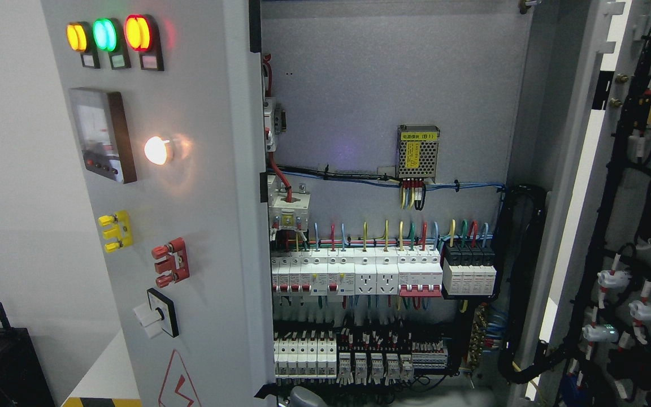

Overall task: Open door with both hands
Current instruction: 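Push the panel door outward with the right hand, swinging it open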

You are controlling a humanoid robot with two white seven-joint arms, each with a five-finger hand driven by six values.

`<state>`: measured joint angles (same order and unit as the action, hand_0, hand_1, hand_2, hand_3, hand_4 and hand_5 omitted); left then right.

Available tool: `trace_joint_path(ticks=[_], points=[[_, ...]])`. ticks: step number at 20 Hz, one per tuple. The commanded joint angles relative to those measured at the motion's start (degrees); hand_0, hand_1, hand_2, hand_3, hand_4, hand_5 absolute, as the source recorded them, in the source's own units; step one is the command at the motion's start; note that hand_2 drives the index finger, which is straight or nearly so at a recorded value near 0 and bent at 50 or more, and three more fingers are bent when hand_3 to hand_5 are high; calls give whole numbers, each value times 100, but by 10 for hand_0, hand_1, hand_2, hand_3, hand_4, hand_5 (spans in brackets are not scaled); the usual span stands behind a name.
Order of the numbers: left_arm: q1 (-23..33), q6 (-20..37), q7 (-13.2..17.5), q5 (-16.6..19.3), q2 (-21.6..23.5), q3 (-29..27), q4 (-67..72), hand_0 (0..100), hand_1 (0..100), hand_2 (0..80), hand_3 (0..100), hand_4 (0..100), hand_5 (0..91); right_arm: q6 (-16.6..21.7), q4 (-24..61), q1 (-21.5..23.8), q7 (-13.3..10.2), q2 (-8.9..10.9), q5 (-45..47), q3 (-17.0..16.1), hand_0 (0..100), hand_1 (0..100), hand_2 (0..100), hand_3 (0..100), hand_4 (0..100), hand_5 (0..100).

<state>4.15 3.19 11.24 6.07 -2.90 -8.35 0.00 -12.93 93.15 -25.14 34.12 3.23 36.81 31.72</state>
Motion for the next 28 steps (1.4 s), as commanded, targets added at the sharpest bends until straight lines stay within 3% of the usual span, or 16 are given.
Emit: trace_joint_path(ticks=[1, 23, 28], points=[[-2, -2, 1, 0, 0, 0, -167, 0, 0, 0, 0, 30, 0, 1, 133, 9, 7, -15, 1, 308, 106, 0, 0, 0, 0, 0], [7, -2, 1, 0, 0, 0, -167, 0, 0, 0, 0, 31, 0, 1, 238, -8, -55, -217, -60, 906, 106, 0, 0, 0, 0, 0], [-2, 7, 1, 0, 0, 0, -167, 0, 0, 0, 0, 31, 0, 18, 247, -8, -441, -314, -95, 994, 106, 0, 0, 0, 0, 0]])
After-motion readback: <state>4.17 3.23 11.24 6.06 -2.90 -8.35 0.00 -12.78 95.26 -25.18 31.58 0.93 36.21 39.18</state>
